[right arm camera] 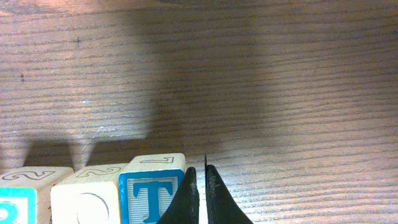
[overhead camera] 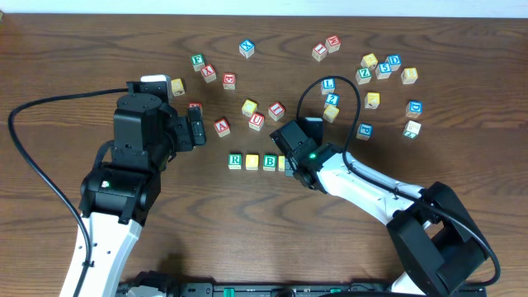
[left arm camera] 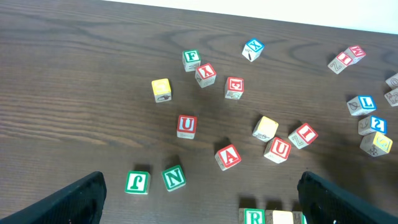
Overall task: Spell out ROBOT
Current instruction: 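Raise the right gripper and withdraw it to the upper right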
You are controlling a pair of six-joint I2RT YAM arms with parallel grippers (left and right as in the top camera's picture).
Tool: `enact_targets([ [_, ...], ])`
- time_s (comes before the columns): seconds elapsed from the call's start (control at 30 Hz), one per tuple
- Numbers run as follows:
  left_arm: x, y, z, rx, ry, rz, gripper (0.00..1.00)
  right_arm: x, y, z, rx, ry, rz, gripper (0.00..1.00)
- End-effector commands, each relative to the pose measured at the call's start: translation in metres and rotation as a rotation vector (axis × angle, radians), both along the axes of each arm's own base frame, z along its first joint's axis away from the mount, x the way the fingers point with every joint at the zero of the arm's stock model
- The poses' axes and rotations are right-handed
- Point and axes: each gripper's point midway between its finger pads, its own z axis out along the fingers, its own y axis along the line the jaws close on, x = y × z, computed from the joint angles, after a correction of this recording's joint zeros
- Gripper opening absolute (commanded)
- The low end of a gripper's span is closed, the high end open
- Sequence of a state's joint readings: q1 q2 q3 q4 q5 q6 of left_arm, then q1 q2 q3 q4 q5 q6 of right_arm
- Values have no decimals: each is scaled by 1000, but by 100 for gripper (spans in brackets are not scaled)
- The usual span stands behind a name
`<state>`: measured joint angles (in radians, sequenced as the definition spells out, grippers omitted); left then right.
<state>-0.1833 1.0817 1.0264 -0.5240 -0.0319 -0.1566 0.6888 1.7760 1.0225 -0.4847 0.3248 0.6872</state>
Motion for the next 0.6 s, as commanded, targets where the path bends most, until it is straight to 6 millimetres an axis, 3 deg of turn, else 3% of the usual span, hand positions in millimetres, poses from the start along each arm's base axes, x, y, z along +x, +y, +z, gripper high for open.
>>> enact_targets([
  [0.0, 0, 2, 3, 4, -9, 5, 96, -3, 2, -5, -10, 14, 23, 1],
  [0.57, 0, 2, 3, 4, -9, 5, 96, -5, 11, -6, 29, 30, 56, 1],
])
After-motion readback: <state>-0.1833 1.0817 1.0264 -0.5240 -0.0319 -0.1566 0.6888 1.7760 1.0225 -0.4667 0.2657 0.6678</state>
